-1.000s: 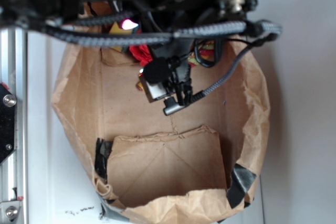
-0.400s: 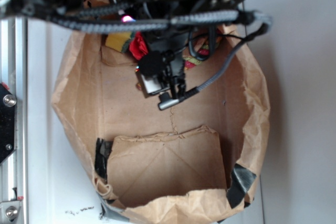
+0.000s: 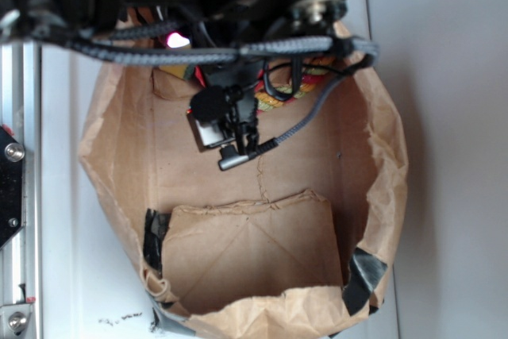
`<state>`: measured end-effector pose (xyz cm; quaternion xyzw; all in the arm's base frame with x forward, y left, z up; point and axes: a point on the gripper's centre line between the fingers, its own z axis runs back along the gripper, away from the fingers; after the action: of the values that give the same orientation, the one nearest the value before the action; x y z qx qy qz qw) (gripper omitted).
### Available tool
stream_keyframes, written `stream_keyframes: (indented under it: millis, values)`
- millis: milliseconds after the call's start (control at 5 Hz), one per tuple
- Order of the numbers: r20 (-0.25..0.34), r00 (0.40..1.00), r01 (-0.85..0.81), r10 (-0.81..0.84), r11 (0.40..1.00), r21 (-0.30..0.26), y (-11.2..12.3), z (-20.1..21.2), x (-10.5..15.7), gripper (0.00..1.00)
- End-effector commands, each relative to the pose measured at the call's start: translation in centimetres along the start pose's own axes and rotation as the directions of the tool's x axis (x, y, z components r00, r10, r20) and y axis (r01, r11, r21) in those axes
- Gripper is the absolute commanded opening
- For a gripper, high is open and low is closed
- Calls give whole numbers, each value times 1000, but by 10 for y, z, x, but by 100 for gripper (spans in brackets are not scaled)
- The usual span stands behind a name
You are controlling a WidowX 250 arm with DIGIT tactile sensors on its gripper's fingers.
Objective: Grab the green sponge.
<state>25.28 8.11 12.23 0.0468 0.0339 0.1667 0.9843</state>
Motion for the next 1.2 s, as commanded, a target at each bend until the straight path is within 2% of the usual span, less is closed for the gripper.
stream_keyframes:
  millis: [0,200,600,800,1000]
  values:
    - [43,996,-79,80,997,-20,15,0,11,100]
    - [70,993,-93,95,995,-32,13,-7,15,100]
    - [124,989,76,-77,997,10,7,-13,8,100]
    - [150,976,156,-160,987,41,11,-11,-1,100]
    - [179,950,235,-257,963,133,17,-14,-3,100]
